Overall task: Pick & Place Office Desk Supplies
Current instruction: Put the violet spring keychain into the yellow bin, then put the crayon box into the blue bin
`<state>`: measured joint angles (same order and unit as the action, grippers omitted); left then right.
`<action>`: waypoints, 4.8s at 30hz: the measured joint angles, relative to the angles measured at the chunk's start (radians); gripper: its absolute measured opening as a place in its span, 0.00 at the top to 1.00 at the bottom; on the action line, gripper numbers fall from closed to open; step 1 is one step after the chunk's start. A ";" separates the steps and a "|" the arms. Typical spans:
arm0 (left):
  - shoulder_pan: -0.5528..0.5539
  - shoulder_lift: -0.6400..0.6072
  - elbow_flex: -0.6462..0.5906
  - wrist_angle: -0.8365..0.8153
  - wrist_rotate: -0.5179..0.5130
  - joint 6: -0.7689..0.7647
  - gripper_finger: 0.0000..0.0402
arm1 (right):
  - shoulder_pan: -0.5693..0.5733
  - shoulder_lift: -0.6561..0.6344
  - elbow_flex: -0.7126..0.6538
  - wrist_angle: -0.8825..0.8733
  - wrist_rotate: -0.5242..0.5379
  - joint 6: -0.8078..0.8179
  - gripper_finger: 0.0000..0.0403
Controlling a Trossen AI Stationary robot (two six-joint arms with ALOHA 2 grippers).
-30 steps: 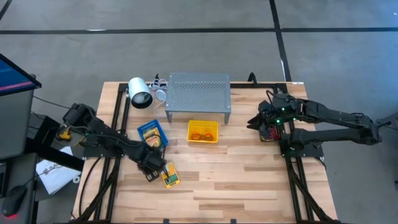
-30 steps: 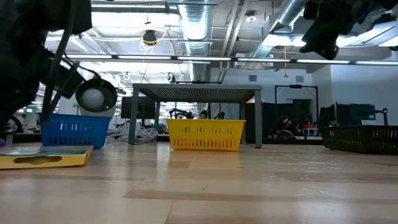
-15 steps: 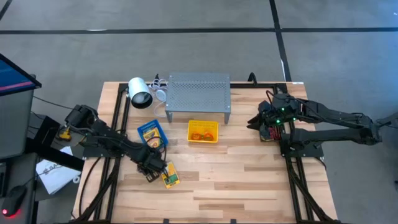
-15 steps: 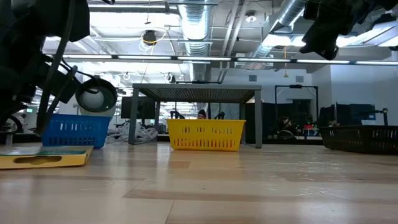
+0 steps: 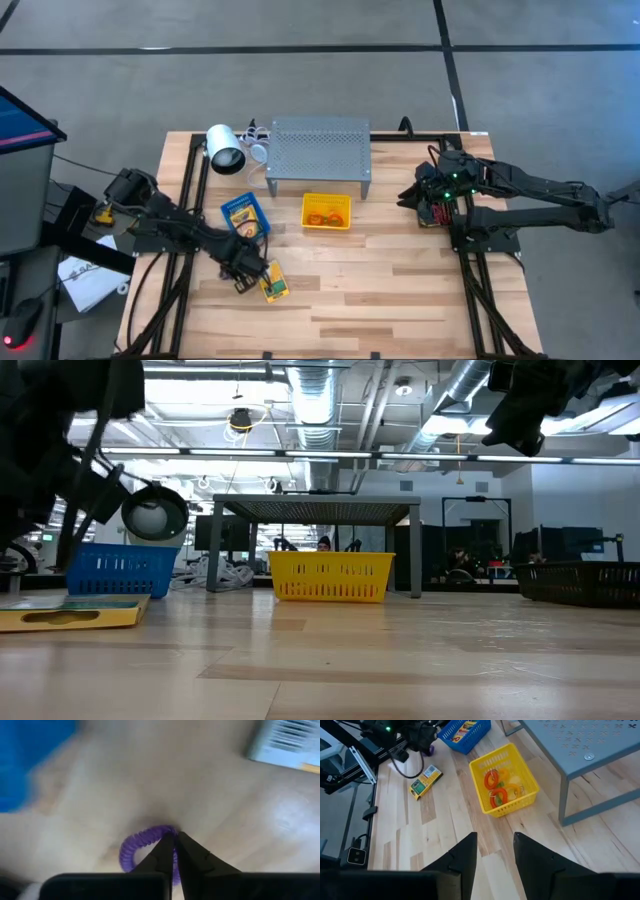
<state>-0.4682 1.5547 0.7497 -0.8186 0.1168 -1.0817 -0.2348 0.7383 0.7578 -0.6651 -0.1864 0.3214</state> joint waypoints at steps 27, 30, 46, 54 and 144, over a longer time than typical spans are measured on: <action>0.191 -0.035 0.398 0.195 -0.547 0.593 1.00 | 0.000 0.000 0.000 0.038 0.000 -0.008 0.69; 0.307 -0.037 0.398 0.323 -0.507 0.762 1.00 | 0.015 0.001 0.000 0.061 0.000 -0.014 0.69; 0.609 -0.027 0.239 0.661 -0.128 0.949 1.00 | 0.117 0.002 0.000 0.090 0.094 -0.034 0.69; 0.610 -0.008 0.217 0.681 -0.135 0.950 1.00 | 0.152 0.002 0.000 0.095 0.143 -0.033 0.69; 0.154 0.131 0.111 0.323 0.002 0.621 0.64 | 0.530 0.434 0.029 0.642 0.132 -0.006 0.82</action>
<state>-0.3139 1.6855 0.8612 -0.4960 0.1190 -0.4605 0.2955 1.1721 0.7868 -0.0227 -0.0547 0.3149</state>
